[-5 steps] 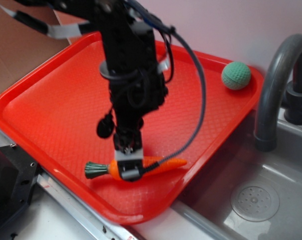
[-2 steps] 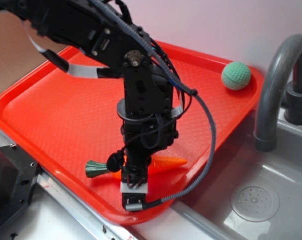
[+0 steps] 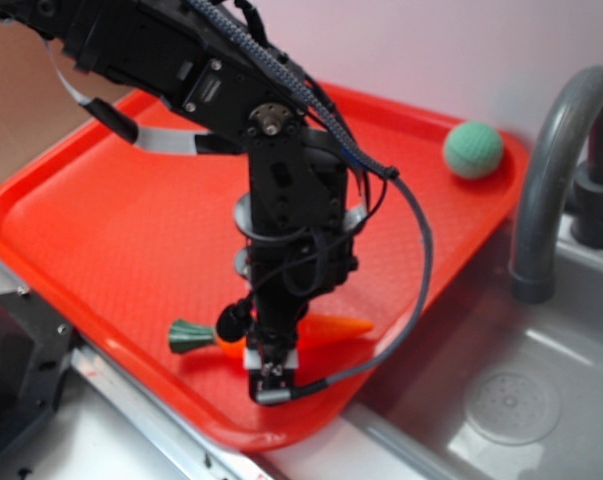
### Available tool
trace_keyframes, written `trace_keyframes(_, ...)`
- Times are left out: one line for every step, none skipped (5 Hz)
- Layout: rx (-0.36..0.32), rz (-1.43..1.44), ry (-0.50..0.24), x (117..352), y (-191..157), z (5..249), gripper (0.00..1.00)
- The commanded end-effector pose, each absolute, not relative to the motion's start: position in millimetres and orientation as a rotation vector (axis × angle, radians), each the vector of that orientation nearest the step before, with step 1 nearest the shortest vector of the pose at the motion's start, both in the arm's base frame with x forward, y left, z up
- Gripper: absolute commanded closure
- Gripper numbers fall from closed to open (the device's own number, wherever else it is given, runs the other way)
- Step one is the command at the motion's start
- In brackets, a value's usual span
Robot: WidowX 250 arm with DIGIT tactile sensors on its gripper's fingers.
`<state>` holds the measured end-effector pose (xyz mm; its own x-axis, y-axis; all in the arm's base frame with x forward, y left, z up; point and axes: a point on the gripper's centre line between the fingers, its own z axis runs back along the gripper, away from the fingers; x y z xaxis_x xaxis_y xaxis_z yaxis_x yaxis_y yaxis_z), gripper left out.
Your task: Grab the carrot.
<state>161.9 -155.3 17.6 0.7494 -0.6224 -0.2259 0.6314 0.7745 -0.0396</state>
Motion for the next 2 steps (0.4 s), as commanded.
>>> trace_keyframes(0.036, -0.462, 0.112, 188.9, -125.1, 86.3, 1.00)
trace_keyframes(-0.064, -0.220, 0.002, 205.8, -77.7, 135.7, 1.00)
